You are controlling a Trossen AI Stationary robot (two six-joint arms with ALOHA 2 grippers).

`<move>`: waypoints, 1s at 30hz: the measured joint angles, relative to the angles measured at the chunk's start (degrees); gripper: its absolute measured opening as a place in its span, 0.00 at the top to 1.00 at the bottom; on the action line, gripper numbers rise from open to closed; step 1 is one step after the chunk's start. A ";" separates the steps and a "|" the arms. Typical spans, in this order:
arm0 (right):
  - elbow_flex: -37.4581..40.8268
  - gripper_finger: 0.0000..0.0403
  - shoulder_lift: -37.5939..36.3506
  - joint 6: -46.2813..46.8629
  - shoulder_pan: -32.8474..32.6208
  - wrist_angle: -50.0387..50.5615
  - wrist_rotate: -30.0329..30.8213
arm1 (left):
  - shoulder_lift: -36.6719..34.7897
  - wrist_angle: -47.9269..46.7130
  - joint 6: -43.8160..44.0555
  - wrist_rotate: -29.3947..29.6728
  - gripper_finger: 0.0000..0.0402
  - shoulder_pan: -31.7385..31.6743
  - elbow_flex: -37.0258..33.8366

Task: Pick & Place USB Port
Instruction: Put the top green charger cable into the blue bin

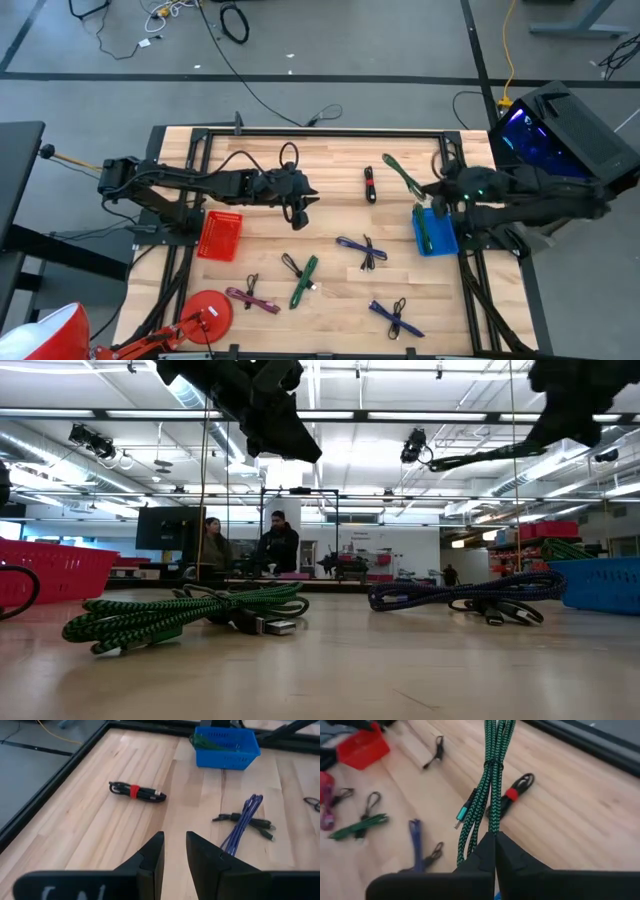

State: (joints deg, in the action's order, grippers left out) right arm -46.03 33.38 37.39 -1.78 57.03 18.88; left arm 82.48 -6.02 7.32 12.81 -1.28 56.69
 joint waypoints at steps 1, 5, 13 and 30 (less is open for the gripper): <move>0.76 1.00 -0.75 2.06 -2.31 0.16 1.30 | 0.00 -0.31 0.01 0.01 0.79 0.00 0.00; 3.10 1.00 -1.01 9.86 -10.40 2.36 6.07 | 0.00 -1.32 0.01 0.01 0.79 0.00 0.00; 3.80 1.00 1.73 19.29 -25.75 -0.60 13.04 | 0.00 -2.54 0.01 0.01 0.79 0.00 0.00; 3.69 1.00 7.95 47.96 -46.49 12.45 25.22 | 0.00 -2.92 1.22 0.00 0.79 0.00 0.00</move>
State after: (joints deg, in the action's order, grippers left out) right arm -42.35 41.33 85.35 -48.27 69.48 44.11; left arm 82.48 -8.94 8.54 12.81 -1.28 56.69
